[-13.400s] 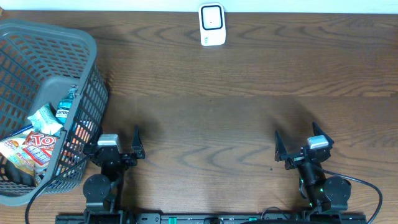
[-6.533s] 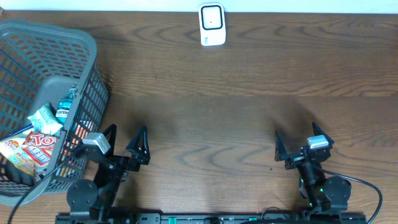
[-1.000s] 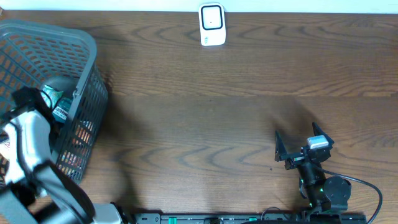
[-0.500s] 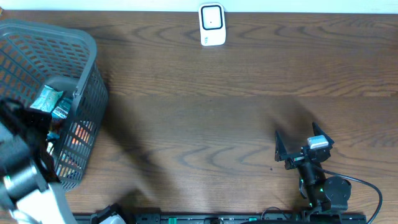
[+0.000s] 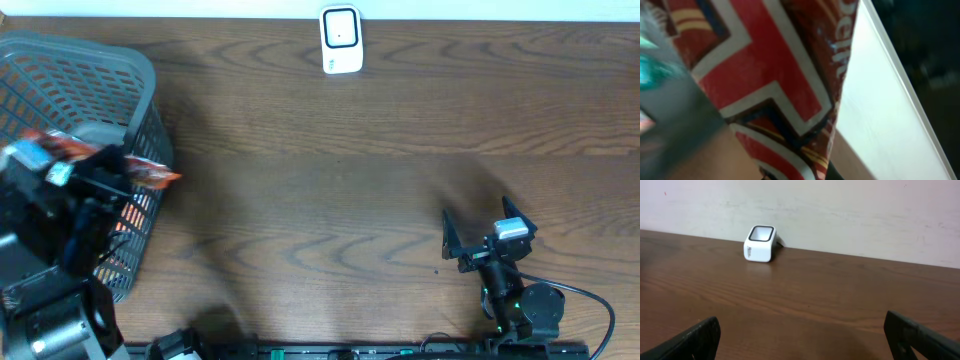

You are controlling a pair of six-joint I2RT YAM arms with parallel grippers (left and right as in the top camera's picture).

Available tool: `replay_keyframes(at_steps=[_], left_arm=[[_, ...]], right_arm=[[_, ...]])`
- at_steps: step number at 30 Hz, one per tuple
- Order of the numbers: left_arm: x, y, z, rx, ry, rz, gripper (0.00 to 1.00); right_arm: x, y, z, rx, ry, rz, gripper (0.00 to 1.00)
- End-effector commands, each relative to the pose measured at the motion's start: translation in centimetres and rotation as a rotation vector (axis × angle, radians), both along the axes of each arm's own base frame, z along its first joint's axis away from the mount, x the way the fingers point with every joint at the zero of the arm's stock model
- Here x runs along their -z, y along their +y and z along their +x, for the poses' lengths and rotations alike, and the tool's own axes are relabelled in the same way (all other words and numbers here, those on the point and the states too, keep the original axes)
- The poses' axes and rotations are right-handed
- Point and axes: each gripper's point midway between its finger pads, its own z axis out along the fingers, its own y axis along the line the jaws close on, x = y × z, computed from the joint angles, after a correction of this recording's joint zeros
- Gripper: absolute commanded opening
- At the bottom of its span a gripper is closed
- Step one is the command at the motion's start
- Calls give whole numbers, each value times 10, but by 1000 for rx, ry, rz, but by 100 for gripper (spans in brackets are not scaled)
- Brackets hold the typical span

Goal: Scan the item barcode
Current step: 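Lift the red snack stick out and carry it to table center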

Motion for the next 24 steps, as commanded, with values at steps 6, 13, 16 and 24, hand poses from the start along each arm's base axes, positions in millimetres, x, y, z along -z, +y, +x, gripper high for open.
replay_keyframes(at_steps=[6, 13, 16, 24], left_arm=[[43, -93, 23, 446, 107, 68, 8], [111, -166, 43, 649, 317, 157, 8], [151, -206, 51, 731, 401, 230, 8], [256, -251, 61, 786, 606, 387, 7]], right_arm=[[1, 1, 0, -3, 0, -1, 99], [1, 1, 0, -3, 0, -1, 99], [1, 1, 0, -3, 0, -1, 99], [1, 1, 0, -3, 0, -1, 99]])
